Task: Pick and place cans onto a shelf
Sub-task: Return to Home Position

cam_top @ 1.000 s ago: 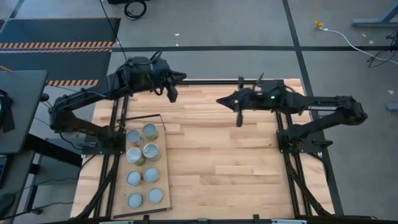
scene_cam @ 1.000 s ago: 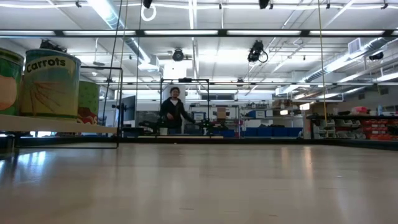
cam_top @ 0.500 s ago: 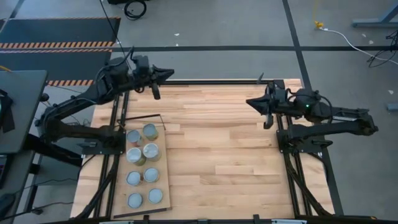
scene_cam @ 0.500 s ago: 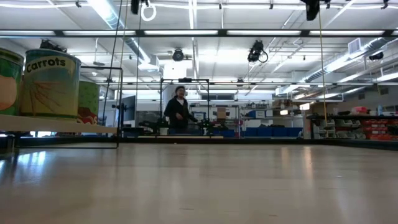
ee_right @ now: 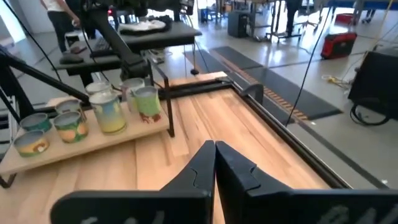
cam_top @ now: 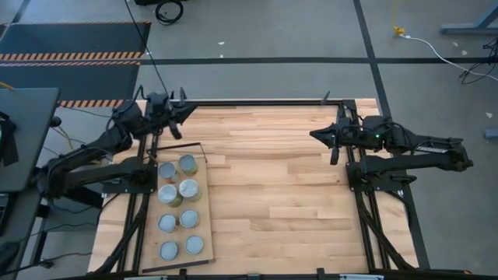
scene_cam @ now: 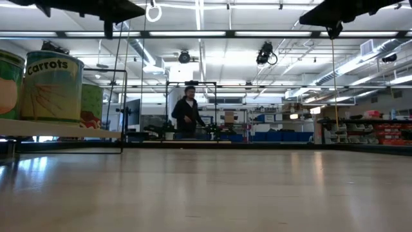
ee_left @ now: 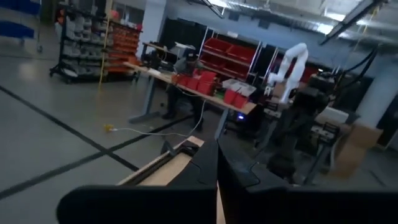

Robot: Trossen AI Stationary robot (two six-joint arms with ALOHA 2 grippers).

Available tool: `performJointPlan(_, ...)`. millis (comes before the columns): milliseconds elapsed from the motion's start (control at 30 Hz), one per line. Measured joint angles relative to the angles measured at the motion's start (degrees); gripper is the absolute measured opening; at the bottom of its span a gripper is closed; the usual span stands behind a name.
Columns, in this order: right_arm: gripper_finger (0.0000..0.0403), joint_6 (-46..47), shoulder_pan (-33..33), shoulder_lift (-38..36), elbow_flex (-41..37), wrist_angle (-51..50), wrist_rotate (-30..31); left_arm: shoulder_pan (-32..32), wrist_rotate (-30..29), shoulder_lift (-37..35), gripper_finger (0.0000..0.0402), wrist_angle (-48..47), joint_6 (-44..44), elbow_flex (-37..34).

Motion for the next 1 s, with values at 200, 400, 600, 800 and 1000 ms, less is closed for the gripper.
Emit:
performJointPlan(200,0.0018,4.48,-0.08,-1.18,0.0,1.48,-2.61,-4.81,-2.19,-3.81,0.0002,-0.28,-2.73,-2.22)
performJointPlan(400,0.0018,7.72,-0.86,-5.11,0.0,3.49,-8.88,-14.34,-3.89,-4.82,0.0002,0.43,-1.37,-2.29)
performJointPlan(600,0.0018,9.64,-1.04,-8.93,-4.16,9.43,-12.02,-21.45,-4.02,-9.7,0.0007,-3.27,1.69,-2.31)
performJointPlan(800,0.0018,10.46,-1.04,-15.38,-14.83,19.89,-14.73,-22.35,-4.89,-15.25,0.0007,-5.69,2.36,-2.29)
performJointPlan(1000,0.0018,12.33,-0.84,-22.22,-24.01,27.8,-16.17,-22.48,-4.18,-15.96,0.0018,-5.26,-7.48,-2.27)
